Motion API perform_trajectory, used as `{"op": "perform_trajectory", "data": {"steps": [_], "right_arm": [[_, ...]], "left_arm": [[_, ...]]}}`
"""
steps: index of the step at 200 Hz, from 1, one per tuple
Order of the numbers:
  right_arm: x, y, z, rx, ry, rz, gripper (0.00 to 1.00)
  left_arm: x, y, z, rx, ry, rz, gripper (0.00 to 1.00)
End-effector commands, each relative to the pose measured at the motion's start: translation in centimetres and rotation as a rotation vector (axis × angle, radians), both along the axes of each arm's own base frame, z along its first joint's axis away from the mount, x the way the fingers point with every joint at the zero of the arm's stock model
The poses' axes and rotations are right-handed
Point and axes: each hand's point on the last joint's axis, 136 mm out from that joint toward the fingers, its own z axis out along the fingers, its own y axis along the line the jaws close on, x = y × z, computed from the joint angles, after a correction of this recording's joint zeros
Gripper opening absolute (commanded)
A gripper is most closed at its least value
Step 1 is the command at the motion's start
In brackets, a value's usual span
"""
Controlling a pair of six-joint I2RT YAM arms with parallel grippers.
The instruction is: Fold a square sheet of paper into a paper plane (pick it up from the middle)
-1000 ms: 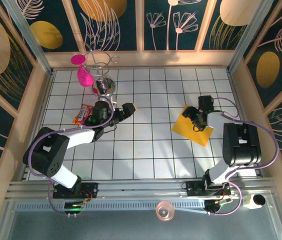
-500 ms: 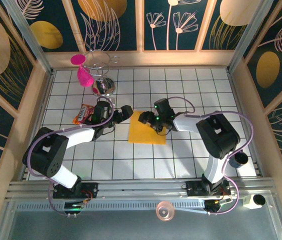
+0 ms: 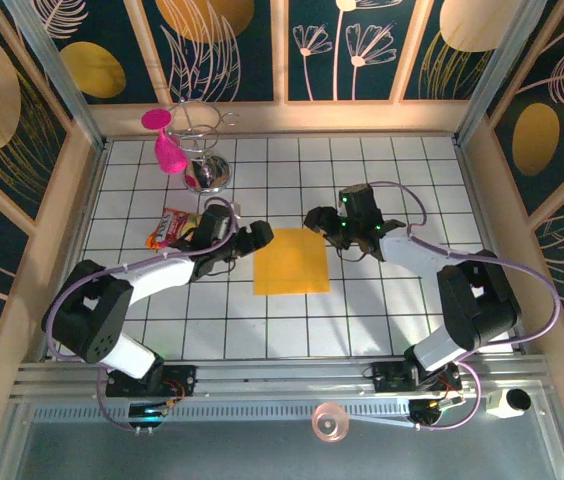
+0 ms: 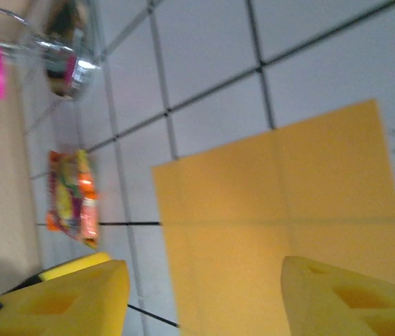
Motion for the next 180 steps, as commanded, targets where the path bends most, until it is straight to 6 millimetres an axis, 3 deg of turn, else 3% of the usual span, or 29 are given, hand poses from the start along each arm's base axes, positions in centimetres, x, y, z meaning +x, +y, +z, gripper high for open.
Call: {"op": "perform_trajectory", "data": {"steps": [1,28,78,149,155,180], "right_arm": [[-2.2,-1.5,-4.0,-0.126,0.104,0.03,0.55],[-2.6,-0.7,-5.7,-0.124,0.149,0.071,0.44],[-3.0,0.5,-7.6,-0.142,0.188,0.114,0.41],[-3.7,0.0,-9.4,-0.16,0.23,0.102,0.41],[-3.7,0.0,-9.4,-0.16,0.232,0.104,0.41],[-3.8,0.1,-9.7,-0.155,0.236,0.106,0.4]], "left_arm": [[-1.6,-1.5,-1.1,-0.011,0.091,-0.011,0.84],[-2.2,-3.1,-2.0,-0.032,0.119,-0.031,0.83],[-2.5,-5.0,-2.9,-0.055,0.145,-0.069,0.85],[-2.6,-4.3,-4.8,-0.006,0.167,-0.043,0.91],[-2.7,-4.1,-6.1,0.012,0.192,-0.039,0.92],[-3.0,-4.0,-6.7,0.015,0.207,-0.04,0.92]]}}
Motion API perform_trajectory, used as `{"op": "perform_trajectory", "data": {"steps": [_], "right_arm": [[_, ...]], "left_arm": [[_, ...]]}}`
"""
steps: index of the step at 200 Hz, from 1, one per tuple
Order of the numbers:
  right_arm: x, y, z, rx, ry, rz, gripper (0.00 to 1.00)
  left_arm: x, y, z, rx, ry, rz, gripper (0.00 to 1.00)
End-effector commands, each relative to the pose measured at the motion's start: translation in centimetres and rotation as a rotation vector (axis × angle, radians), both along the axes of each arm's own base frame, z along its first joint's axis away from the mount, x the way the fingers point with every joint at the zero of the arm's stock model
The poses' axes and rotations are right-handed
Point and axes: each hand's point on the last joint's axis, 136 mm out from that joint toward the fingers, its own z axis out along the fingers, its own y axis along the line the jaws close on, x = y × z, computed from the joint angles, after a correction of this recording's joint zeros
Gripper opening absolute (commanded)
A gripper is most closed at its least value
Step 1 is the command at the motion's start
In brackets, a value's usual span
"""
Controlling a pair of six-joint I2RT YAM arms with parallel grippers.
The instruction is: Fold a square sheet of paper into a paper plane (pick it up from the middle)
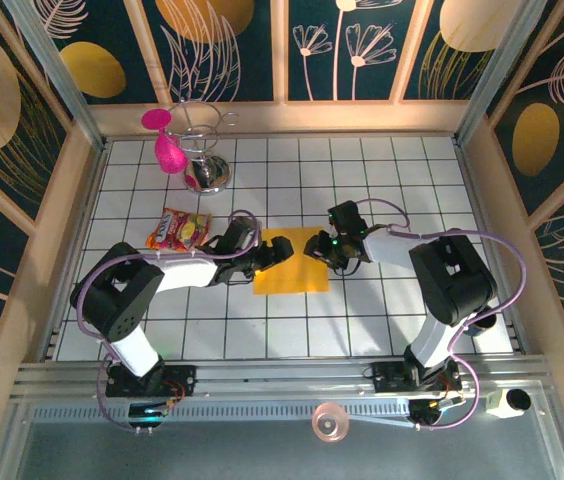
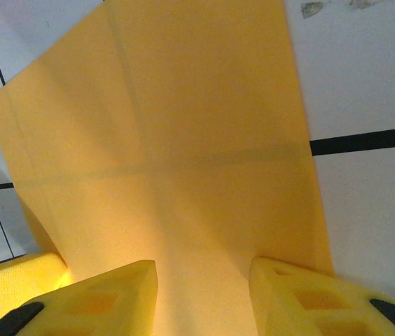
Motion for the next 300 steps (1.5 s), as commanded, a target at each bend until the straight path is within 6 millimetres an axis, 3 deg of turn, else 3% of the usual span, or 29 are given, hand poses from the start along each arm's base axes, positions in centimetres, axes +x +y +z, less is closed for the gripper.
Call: {"op": "perform_trajectory", "data": {"steps": [1,77,150,217,244,261,266,300], "right_arm": [[-0.7,-0.1,-1.6,-0.019,0.035,0.017,0.4],[-0.9,2.2,-1.2,0.099,0.052,0.052,0.35],[-1.7,5.0,-0.8,0.211,0.077,0.093,0.26],[-1.7,5.6,0.3,0.281,0.051,0.102,0.25],[-1.4,5.2,1.8,0.303,-0.005,0.093,0.25],[0.2,3.1,3.4,0.311,-0.075,0.039,0.26],[0.4,2.6,3.8,0.31,-0.096,0.03,0.27],[1.7,-0.9,7.1,0.322,-0.237,-0.022,0.32]], "left_arm": [[-0.4,0.2,-1.9,0.027,0.047,0.011,0.92],[-0.5,0.6,-1.4,0.029,0.03,0.021,0.94],[-0.6,1.5,-2.9,0.114,0.054,0.019,0.83],[-0.8,2.5,-3.8,0.176,0.059,0.027,0.58],[-0.4,2.6,-3.1,0.18,0.029,0.032,0.47],[0.0,2.7,-2.5,0.181,-0.004,0.032,0.42],[0.3,2.5,-1.1,0.16,-0.037,0.031,0.41],[1.1,0.9,3.4,0.039,-0.151,-0.023,0.36]]}}
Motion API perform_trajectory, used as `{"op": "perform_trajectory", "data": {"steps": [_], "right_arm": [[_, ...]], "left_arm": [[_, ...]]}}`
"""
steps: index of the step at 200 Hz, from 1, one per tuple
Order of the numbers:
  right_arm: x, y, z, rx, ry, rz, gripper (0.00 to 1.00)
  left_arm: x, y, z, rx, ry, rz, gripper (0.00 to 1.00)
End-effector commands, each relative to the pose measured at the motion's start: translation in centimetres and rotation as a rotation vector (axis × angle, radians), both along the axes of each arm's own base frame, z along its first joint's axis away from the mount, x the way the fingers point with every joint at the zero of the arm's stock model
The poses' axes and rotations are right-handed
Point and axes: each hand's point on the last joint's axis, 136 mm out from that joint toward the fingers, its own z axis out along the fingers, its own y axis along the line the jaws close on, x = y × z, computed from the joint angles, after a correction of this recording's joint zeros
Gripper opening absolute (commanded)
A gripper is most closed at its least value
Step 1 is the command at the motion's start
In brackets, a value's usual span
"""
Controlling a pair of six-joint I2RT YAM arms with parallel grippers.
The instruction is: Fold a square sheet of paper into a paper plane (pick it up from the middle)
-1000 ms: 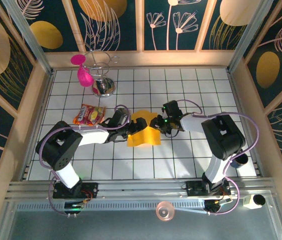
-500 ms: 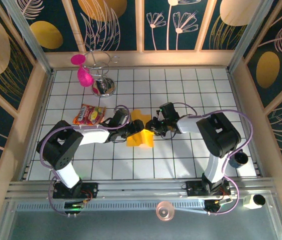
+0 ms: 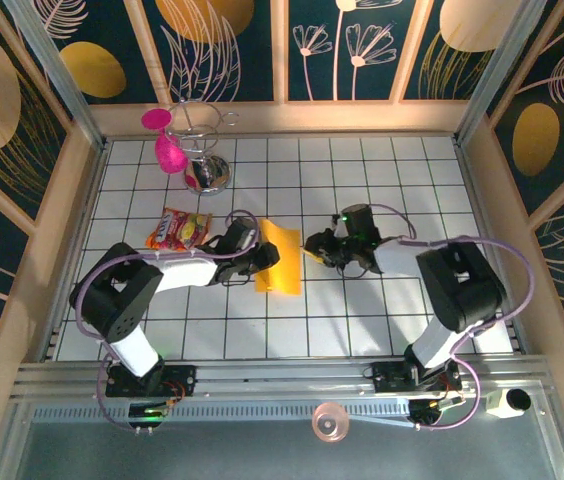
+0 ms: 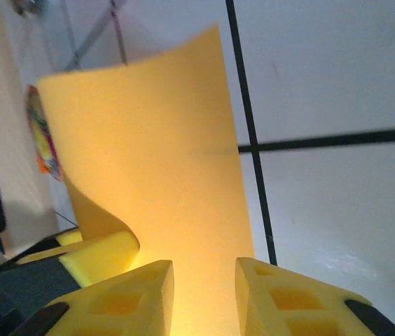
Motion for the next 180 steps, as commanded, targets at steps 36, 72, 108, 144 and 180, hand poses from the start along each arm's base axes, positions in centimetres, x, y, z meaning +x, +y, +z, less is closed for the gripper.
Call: {"op": "perform_trajectory", "data": {"steps": [36,72,108,144,180], "right_arm": [[1.6,-3.6,7.4,0.109,-0.294,-0.058,0.45],[0.7,-4.1,10.2,0.267,-0.362,-0.051,0.62],[-0.2,-3.5,10.3,0.358,-0.346,0.004,0.71],[-0.9,-2.4,10.9,0.437,-0.346,0.064,0.73],[-1.4,-0.9,10.9,0.466,-0.332,0.114,0.68]], "left_arm": [[0.5,-3.6,10.3,-0.354,-0.186,-0.166,0.33],[-0.4,-6.0,14.8,-0.616,-0.199,-0.266,0.31],[-0.7,-6.1,15.9,-0.734,-0.183,-0.284,0.3],[-0.7,-6.1,14.7,-0.72,-0.144,-0.27,0.3],[-0.3,-5.9,13.6,-0.701,-0.12,-0.241,0.28]]}}
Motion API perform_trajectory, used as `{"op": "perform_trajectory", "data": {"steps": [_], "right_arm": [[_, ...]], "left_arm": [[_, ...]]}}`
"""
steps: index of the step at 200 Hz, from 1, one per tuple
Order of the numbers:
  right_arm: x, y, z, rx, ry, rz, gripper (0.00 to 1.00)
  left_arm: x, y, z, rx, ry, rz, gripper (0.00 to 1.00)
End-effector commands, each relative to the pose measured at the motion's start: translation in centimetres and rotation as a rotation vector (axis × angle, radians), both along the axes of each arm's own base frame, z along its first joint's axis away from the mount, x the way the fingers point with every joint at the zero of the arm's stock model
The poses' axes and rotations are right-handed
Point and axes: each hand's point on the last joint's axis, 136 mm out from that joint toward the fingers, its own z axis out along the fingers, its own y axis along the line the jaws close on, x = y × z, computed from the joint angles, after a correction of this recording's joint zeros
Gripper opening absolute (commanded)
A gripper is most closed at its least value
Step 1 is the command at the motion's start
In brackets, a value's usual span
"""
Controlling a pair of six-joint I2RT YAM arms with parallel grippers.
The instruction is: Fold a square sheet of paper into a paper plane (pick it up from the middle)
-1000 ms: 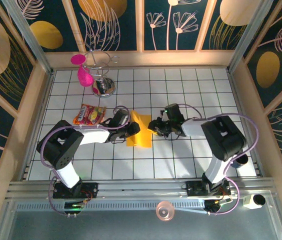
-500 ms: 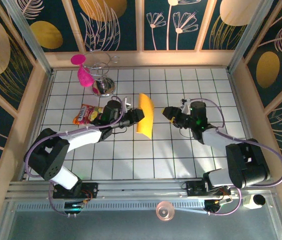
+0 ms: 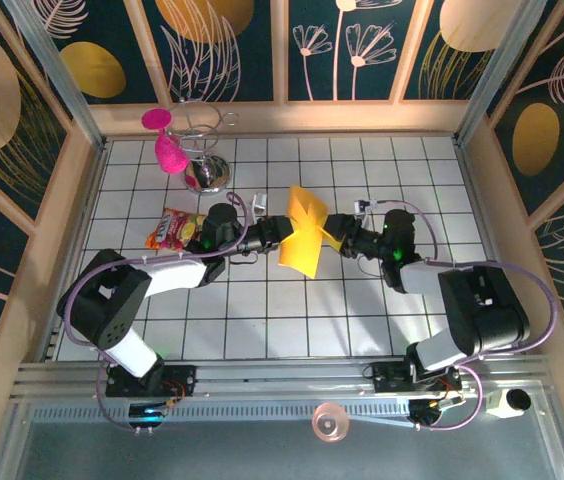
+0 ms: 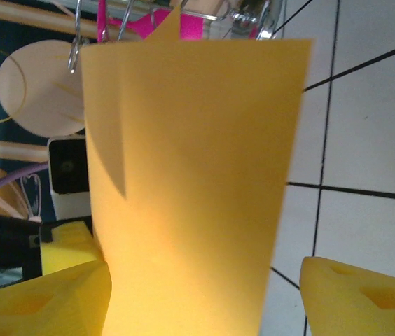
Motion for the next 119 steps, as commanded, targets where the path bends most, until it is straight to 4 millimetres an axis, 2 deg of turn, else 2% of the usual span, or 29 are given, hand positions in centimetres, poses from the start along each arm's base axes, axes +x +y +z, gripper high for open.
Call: {"op": "perform_trajectory", "data": {"steps": [1,61,119], "right_arm": [[-1.0,1.3,1.3,0.047,-0.044,0.072,0.68],[-1.5,1.0,0.9,0.017,-0.034,0.045,0.5],[-1.6,1.5,1.1,0.002,-0.031,0.042,0.26]], "left_arm": [[0.1,0.1,-0.4,-0.012,0.012,0.0,0.28],[1.2,1.8,-2.7,0.046,0.07,0.089,0.26],[1.5,2.2,-4.1,0.083,0.097,0.113,0.26]]}}
